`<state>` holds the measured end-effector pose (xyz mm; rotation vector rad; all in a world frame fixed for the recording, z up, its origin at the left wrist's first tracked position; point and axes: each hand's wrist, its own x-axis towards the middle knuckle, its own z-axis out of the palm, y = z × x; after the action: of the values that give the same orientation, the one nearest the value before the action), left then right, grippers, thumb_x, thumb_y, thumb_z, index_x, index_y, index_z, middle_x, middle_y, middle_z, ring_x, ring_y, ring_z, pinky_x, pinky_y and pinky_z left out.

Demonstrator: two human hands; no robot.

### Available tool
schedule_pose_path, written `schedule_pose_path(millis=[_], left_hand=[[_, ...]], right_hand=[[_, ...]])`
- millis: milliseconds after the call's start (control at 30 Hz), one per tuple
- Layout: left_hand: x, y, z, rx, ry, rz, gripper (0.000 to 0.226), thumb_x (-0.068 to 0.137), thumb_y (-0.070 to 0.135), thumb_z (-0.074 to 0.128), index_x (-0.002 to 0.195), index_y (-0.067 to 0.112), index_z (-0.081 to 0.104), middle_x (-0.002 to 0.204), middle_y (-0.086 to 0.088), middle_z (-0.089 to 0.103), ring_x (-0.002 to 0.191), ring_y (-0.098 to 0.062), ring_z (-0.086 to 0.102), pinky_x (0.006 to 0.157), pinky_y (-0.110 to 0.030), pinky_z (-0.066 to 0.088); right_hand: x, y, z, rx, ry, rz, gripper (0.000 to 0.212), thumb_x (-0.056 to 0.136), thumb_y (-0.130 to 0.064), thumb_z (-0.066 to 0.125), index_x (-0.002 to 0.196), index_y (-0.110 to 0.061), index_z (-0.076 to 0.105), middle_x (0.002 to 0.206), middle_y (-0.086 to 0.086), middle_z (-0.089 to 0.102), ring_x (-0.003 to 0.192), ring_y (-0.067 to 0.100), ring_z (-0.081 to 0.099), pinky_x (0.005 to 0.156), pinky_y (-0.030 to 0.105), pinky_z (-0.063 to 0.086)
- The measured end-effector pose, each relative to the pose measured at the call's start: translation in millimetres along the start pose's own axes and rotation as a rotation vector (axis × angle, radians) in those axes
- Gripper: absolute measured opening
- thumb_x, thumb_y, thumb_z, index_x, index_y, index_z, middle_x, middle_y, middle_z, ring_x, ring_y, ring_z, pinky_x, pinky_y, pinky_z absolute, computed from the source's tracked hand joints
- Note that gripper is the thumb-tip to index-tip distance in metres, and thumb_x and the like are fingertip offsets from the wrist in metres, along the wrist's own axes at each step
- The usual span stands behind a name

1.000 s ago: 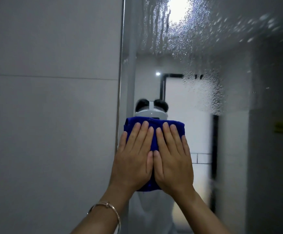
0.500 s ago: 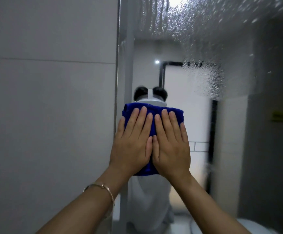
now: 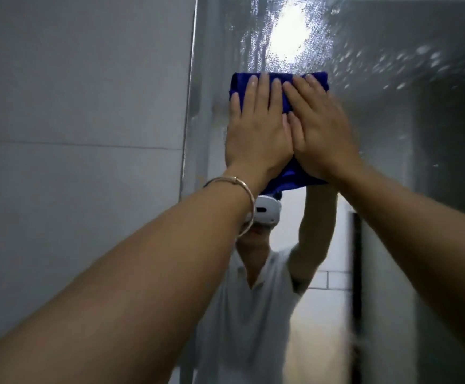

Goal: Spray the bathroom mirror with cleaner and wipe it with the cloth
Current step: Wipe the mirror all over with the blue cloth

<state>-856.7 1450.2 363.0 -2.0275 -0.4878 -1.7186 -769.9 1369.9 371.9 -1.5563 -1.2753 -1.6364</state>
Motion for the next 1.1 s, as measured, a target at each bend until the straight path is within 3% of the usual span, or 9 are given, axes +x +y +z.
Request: schedule_pose_path(millis=[167,333,433,700,867,1100], left_hand=[[-4,5,6,0.034,0.042,0.001,0.056,0.098,0.033,0.016,0.149,0.01,0.01,0.157,-0.01,0.008,0.145,-0.023,0.004,0.117,-0.043,0.003],[-17,25,7,0.055,0.026,0.057,0.057,0.097,0.032,0.011,0.149,0.008,0.01,0.157,-0.01,0.01,0.145,-0.024,0.006,0.116,-0.043,0.003],[-38,58,17,0.036,0.037,0.099,0.06,0.094,0.032,0.007,0.148,0.007,0.016,0.155,-0.013,0.016,0.144,-0.026,0.012,0.116,-0.045,0.006],[-84,174,46,-0.047,0.034,0.269,0.056,0.096,0.033,0.025,0.145,0.005,0.024,0.153,-0.016,0.023,0.143,-0.029,0.017,0.115,-0.049,0.016],[-98,235,61,-0.033,-0.013,0.359,0.058,0.096,0.035,0.025,0.146,0.006,0.022,0.154,-0.016,0.019,0.144,-0.029,0.013,0.117,-0.048,0.009],[-88,232,53,-0.037,-0.011,0.428,0.058,0.091,0.035,0.025,0.141,0.007,0.037,0.149,-0.014,0.033,0.14,-0.028,0.026,0.114,-0.047,0.02]], right_hand=[[-5,6,2,0.038,0.055,-0.029,0.062,0.093,-0.037,0.017,0.146,-0.009,0.033,0.155,0.008,0.028,0.145,0.021,0.019,0.119,0.04,0.014],[-32,13,-3,0.055,0.074,0.035,0.055,0.097,-0.031,0.024,0.147,-0.008,0.031,0.155,0.008,0.026,0.145,0.02,0.017,0.117,0.032,0.006],[-69,35,-14,0.064,0.07,0.062,0.057,0.095,-0.032,0.023,0.146,-0.008,0.031,0.155,0.008,0.026,0.145,0.02,0.017,0.117,0.032,0.006],[-176,119,-50,0.029,0.038,0.181,0.054,0.095,-0.028,0.026,0.147,-0.014,0.019,0.154,-0.002,0.017,0.146,0.015,0.014,0.119,0.041,0.014],[-223,163,-68,0.002,0.033,0.264,0.055,0.095,-0.028,0.025,0.147,-0.015,0.014,0.155,-0.002,0.015,0.145,0.01,0.009,0.119,0.024,0.002],[-219,166,-73,-0.029,0.003,0.264,0.057,0.094,-0.028,0.026,0.148,-0.009,0.019,0.155,0.006,0.02,0.145,0.016,0.011,0.118,0.028,0.001]])
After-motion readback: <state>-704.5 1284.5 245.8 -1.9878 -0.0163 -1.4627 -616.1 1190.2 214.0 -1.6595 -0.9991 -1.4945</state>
